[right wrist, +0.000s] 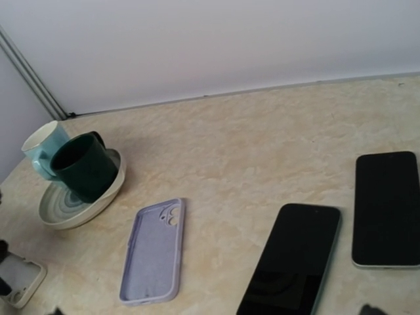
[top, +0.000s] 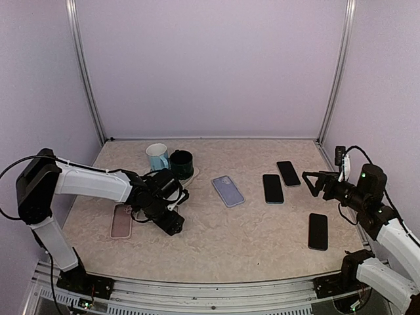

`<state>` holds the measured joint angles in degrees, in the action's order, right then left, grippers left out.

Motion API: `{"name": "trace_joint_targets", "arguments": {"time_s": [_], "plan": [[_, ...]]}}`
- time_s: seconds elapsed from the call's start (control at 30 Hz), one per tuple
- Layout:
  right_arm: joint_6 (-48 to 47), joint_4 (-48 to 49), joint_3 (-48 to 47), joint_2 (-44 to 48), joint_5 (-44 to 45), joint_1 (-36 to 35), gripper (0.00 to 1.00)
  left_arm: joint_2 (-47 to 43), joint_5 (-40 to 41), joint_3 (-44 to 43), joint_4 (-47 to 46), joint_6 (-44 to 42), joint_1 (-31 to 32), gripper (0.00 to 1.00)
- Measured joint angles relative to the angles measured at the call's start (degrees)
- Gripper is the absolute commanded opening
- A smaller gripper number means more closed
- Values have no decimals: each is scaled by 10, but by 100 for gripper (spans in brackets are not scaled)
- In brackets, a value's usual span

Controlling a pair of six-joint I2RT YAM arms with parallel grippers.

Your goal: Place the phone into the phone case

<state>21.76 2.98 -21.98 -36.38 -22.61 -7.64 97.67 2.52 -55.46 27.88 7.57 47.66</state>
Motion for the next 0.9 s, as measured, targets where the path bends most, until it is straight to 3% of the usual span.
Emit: {"name": "trace_joint_targets", "arguments": {"time_s": [0.2, 0.37, 0.57, 0.63, 0.77, 0.9], "plan": [[-7, -2, 0, 1, -9, 0, 97, 26, 0, -29, 7, -19, -2, 72], [-11, -2, 0, 1, -13, 0, 97, 33, -3, -38, -1, -28, -2, 57], [-13, -7, 0, 4, -14, 0, 97, 57, -18, -40, -31, -30, -1, 10], [-13, -11, -1, 7, -15, 0, 97, 57, -29, -38, -41, -27, -1, 0], [-13, -19, -11, 8, -18, 0, 96, 49, -61, -24, -68, -41, 14, 0], [-13, -23, -22, 6, -22, -1, 94, 45, -107, -19, -88, -72, 78, 0]]}}
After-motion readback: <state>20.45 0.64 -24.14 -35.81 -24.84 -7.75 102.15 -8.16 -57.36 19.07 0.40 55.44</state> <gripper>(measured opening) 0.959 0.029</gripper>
